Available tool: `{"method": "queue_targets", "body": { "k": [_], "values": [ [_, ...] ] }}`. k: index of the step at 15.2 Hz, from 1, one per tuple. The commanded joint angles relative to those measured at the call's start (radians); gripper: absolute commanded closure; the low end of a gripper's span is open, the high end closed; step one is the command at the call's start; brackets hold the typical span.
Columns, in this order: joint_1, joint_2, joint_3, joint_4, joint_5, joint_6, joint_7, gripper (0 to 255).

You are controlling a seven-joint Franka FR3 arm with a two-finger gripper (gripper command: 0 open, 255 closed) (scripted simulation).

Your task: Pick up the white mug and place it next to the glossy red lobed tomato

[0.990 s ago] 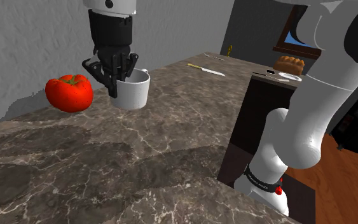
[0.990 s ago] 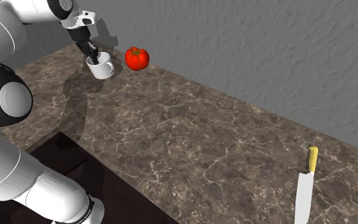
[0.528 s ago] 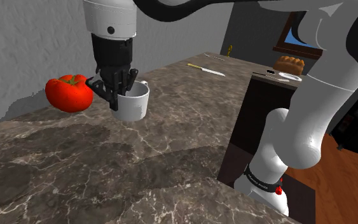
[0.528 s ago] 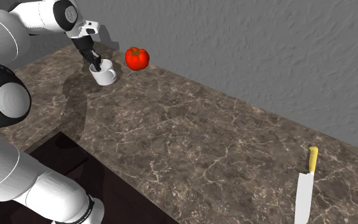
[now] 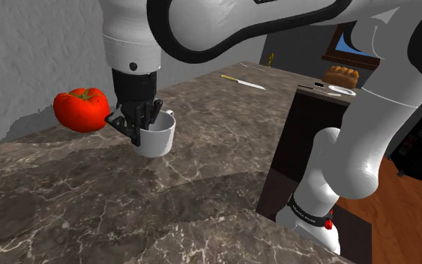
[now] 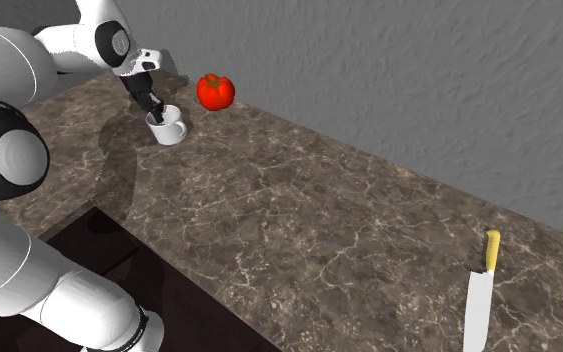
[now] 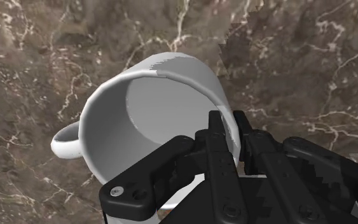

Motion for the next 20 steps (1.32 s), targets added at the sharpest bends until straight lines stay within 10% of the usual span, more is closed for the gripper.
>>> {"method": "queue_targets", "body": {
  "k": [1, 10, 11, 20],
  "values": [
    [0.001, 0.005, 0.001, -0.021, -0.003, 0.026, 0.004, 255],
    [0.001, 0.008, 0.001, -0.036, -0.004, 0.043, 0.006, 255],
    [0.001, 0.008, 0.001, -0.036, -0.004, 0.043, 0.006, 0],
    [0.003, -0.007, 0.003, 0.076, 0.004, -0.082, 0.000, 0]
  ]
}}
